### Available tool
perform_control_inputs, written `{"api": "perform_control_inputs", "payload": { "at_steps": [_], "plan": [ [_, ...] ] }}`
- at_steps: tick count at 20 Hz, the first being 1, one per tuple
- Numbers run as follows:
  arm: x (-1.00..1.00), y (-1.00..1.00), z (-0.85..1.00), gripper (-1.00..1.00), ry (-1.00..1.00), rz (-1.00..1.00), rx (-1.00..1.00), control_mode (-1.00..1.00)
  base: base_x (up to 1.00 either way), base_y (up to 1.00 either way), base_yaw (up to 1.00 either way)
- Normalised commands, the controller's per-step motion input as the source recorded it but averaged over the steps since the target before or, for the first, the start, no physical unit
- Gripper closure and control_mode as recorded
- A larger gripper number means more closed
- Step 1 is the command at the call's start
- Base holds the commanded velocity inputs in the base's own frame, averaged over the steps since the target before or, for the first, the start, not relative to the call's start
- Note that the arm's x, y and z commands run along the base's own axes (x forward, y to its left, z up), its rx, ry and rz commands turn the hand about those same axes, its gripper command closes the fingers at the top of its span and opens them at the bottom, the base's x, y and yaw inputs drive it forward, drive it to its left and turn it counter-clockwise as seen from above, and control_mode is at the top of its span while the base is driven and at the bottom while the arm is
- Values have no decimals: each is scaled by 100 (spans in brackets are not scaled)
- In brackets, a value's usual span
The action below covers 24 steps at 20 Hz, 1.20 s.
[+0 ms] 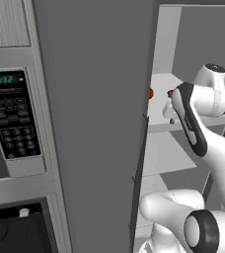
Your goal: Open the fridge, remove the pear, tomato, and chicken drumstick, and place them on any counter.
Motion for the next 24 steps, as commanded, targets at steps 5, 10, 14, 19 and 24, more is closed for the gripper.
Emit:
{"api": "perform_control_inputs", "payload": {
  "at_steps": [5,10,14,19,24],
  "plan": [
    [100,-44,14,-100,0,0,-4,-100,0,0,0],
    [94,-15,33,-100,-2,0,-10,-100,0,0,0],
    [100,-15,7,-100,0,0,-5,-100,0,0,0],
    [60,-34,-1,-100,-4,0,0,-100,0,0,0],
    [25,-28,-20,-100,-3,0,0,-100,0,0,0]
  ]
}}
